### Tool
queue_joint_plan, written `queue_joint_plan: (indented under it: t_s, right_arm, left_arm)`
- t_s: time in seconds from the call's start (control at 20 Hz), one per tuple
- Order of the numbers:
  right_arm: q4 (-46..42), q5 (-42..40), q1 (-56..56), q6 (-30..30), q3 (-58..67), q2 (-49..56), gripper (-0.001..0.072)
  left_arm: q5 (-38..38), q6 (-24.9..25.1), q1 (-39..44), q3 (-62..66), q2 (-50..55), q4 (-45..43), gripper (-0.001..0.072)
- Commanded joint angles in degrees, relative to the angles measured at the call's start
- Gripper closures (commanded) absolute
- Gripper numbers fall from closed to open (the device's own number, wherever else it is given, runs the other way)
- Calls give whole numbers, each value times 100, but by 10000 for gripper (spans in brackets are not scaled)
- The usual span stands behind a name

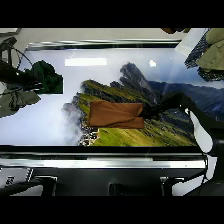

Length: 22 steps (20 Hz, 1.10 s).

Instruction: Fold the clothes and pants, and hang the long-sleeved shirts on hangers.

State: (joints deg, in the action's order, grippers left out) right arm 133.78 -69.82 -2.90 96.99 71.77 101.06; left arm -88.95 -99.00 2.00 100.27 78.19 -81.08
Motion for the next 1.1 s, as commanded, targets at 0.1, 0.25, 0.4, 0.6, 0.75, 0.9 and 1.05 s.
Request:
queue_joint_plan:
  t_s: [0.1,0.25,0.4,0.6,0.75,0.9,1.05]
  right_arm:
    - [-7,44,-264,-671,778,-295,680]
    - [-57,-2,-715,-1325,1537,-304,680]
    - [-125,-109,-1202,-1637,2127,-304,680]
    - [-229,-103,-1856,-2028,2782,-304,680]
    - [-459,-22,-2367,-2444,3246,-308,680]
    - [-612,-15,-2855,-2929,3676,-310,680]
    - [-1093,74,-3261,-3536,3810,-483,681]
  left_arm:
    - [4,2,0,-2,15,0,687]
    - [4,2,0,-2,15,2,688]
    - [4,4,-2,-2,15,2,687]
    - [4,4,-2,-4,17,0,687]
    - [2,4,-2,-2,37,0,687]
    - [2,2,-2,-2,76,0,687]
    - [-9,4,-2,-2,96,0,687]
